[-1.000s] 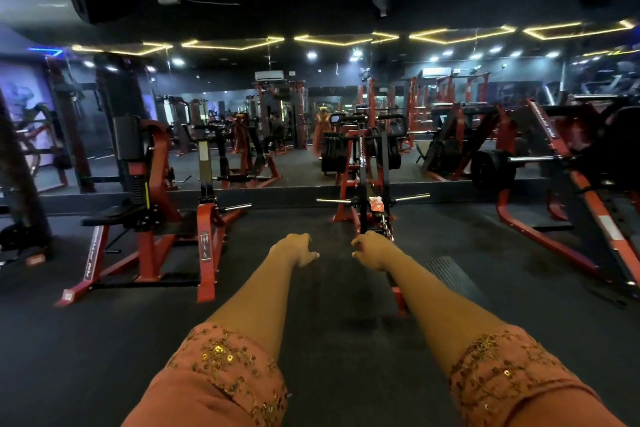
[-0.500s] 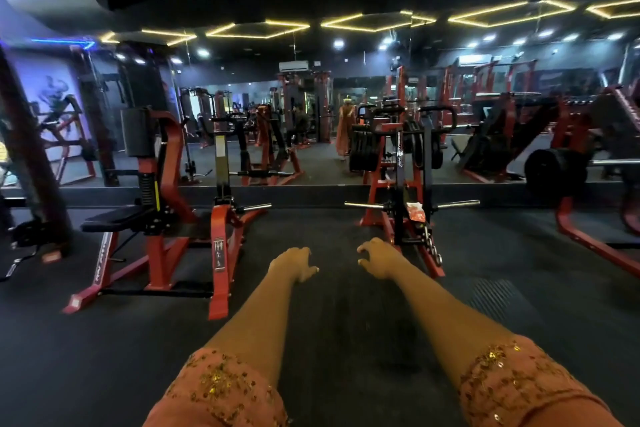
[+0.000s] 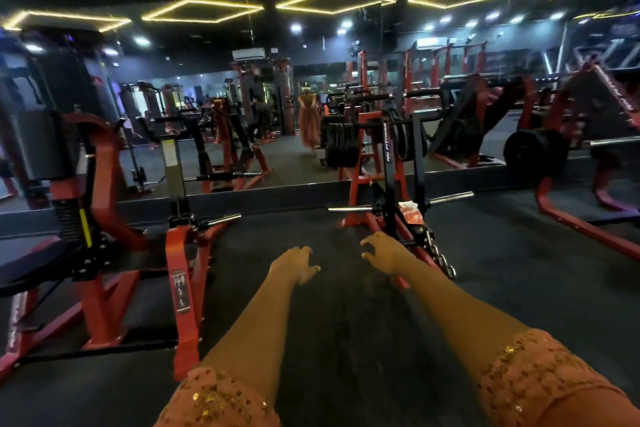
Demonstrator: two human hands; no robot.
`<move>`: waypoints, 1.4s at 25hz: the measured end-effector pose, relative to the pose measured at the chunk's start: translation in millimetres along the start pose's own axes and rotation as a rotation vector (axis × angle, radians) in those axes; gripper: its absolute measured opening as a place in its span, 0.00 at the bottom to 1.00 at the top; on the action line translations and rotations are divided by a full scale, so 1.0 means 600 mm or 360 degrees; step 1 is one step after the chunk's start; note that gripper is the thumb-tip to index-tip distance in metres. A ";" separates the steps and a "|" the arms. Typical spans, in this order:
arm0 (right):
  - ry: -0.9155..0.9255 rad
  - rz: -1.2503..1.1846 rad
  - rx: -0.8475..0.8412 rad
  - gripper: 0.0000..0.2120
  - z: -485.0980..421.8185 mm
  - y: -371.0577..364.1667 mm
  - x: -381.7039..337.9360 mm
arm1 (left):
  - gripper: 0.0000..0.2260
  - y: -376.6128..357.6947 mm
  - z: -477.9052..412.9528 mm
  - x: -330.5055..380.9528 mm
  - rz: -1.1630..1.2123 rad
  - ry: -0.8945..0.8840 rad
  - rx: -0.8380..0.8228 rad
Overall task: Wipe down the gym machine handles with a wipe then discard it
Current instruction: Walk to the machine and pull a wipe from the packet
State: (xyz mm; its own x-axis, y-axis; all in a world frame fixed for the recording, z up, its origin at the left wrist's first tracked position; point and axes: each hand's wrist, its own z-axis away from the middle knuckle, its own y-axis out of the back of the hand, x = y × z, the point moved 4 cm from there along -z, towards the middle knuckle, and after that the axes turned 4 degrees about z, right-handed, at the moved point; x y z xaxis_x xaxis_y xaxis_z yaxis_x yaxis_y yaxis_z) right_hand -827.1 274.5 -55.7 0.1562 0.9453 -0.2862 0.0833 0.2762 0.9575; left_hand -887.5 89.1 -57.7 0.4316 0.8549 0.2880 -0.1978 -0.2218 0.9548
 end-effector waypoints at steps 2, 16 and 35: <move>-0.0031 0.0009 0.0028 0.20 -0.084 -0.013 0.020 | 0.24 -0.008 -0.093 -0.014 0.0017 -0.0065 -0.0015; -0.0338 -0.0187 0.0040 0.19 -0.632 -0.095 0.152 | 0.24 0.002 -0.708 -0.121 -0.0029 -0.0284 -0.0191; -0.1182 -0.0298 0.0400 0.17 -1.150 -0.128 0.446 | 0.24 -0.108 -1.487 -0.001 0.0008 -0.1383 -0.0372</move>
State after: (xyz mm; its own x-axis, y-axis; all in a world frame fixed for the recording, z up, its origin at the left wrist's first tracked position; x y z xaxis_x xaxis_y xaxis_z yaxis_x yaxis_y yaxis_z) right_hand -1470.9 625.9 -181.0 0.7238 0.5006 -0.4749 0.3781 0.2880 0.8798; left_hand -1660.5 521.3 -185.0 0.9249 0.1768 0.3367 -0.3346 -0.0422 0.9414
